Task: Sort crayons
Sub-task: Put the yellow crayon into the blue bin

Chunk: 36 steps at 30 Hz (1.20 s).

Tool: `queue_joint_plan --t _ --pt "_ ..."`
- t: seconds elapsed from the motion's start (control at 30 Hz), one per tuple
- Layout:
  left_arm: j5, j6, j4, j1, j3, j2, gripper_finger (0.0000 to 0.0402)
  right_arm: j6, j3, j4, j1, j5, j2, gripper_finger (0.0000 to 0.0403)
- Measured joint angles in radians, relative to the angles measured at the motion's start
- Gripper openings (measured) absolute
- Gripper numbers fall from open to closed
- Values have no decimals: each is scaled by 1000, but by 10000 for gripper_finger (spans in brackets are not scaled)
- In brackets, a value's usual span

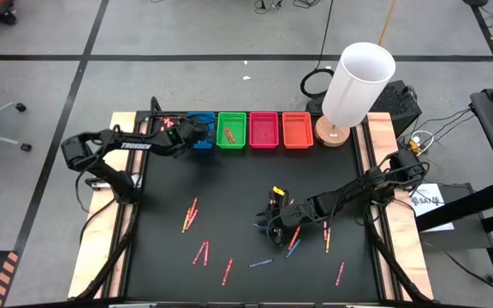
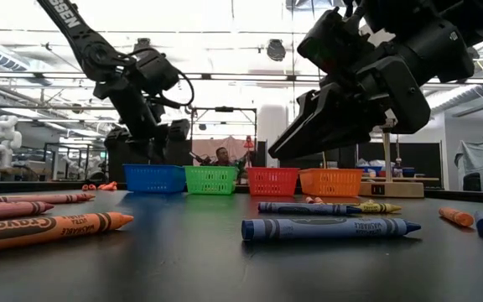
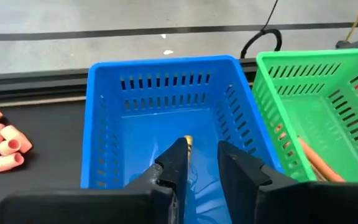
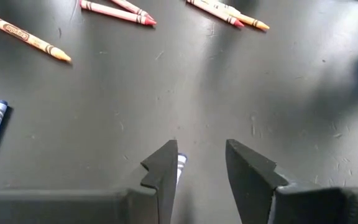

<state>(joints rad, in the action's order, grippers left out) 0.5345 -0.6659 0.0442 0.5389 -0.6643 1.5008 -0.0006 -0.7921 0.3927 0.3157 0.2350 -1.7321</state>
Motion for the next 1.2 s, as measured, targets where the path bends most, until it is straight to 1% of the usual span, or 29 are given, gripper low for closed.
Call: queue_joint_plan --t 0.1,0.23,0.37,0.43,0.67,0.73,0.87,1.03,1.1,1.2 --pt "-25 31 -4 -27 0 -30 87 0 0 0 0 0 0 123" --pt "-43 83 -7 -110 0 -109 87 0 0 0 0 0 0 123" --pt "-46 129 -14 -227 0 -191 87 0 0 -3 0 0 -1 123" --pt "-46 133 -45 -291 0 -218 87 0 0 -4 0 0 -2 123" --pt "-18 99 -76 -510 0 -237 87 58 -1 -88 -4 0 14 123" --pt "1 96 -75 -556 0 -237 87 78 -11 -154 -15 1 48 123" --pt "37 96 -73 -627 0 -237 87 132 -43 -376 -32 -4 147 123" --pt "63 96 -80 -681 0 -237 87 178 -56 -611 -28 -64 263 123" --pt "65 96 -79 -697 0 -237 87 196 -56 -681 -25 -106 281 123" --pt "67 96 -79 -716 0 -237 87 220 -56 -737 -17 -111 274 123"
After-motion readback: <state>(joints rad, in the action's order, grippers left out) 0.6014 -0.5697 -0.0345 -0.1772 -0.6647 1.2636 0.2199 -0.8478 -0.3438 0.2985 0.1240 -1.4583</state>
